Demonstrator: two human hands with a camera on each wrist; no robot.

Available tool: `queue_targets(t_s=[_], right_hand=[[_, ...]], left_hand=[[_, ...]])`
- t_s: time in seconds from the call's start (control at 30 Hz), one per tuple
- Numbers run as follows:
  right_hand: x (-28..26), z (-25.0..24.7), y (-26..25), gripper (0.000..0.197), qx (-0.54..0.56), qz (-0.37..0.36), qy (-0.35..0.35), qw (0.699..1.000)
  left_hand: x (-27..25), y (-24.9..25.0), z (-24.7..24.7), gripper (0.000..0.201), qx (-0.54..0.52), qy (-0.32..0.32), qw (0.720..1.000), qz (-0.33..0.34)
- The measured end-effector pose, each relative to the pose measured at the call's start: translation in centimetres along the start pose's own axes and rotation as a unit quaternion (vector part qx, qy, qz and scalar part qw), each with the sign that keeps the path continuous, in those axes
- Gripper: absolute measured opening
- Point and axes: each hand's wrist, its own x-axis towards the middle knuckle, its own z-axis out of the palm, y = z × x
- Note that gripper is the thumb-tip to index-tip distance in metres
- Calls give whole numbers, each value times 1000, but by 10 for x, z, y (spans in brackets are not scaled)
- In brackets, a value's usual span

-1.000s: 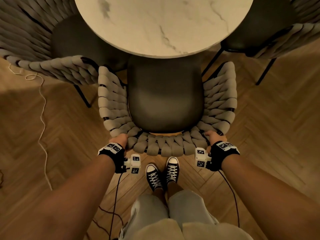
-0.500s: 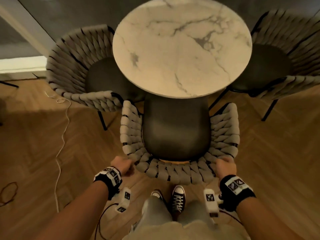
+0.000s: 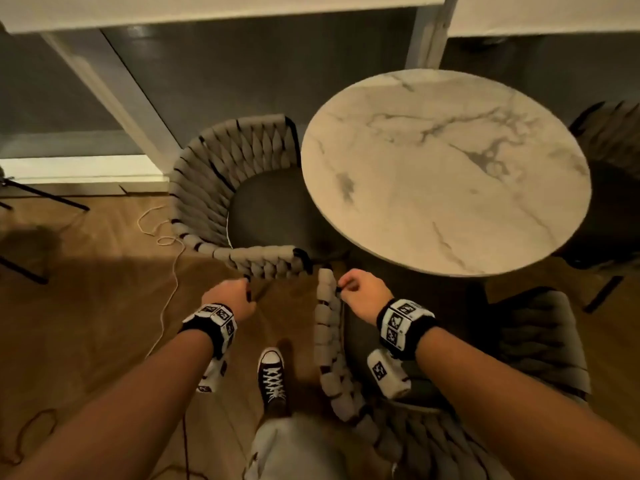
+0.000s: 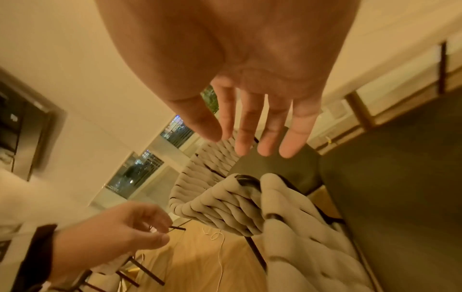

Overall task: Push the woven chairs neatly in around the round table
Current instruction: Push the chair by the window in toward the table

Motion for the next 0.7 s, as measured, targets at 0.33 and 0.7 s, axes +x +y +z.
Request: queue_targets(t_s=[0.33,0.7], right_hand=[[186,118,-114,65,-241,55,-50,968],[250,163,-98,60,-377,106,-114,913]], left_hand=[[194,-118,-13,66,121,-12,981,148],[244,-165,-7,48,171,-7,954,246]])
